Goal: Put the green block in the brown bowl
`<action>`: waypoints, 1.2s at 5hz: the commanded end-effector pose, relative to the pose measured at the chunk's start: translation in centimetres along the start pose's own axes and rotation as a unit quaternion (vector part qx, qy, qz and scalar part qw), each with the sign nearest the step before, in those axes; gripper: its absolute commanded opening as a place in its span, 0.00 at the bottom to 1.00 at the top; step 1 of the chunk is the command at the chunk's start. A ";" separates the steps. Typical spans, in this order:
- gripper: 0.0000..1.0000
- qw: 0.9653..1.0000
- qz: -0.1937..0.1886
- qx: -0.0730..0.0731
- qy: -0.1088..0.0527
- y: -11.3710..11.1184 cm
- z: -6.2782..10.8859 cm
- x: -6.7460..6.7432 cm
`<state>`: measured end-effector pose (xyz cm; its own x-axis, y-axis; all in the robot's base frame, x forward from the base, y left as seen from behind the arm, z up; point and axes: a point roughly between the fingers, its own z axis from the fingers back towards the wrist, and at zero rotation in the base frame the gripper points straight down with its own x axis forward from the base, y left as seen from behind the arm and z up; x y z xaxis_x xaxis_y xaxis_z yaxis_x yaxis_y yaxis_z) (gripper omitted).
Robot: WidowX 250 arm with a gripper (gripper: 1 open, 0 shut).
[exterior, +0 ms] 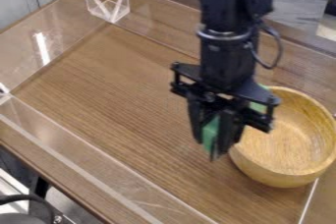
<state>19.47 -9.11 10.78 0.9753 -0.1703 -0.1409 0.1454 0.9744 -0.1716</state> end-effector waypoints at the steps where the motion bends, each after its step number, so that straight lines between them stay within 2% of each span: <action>1: 0.00 1.000 -0.011 -0.003 -0.029 -1.5 0.8 1.3; 6: 0.00 0.998 0.000 -0.006 -0.058 -2.9 0.4 2.3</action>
<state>20.70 -11.86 10.35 0.9868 -0.1462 -0.0703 0.1323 0.9761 -0.1726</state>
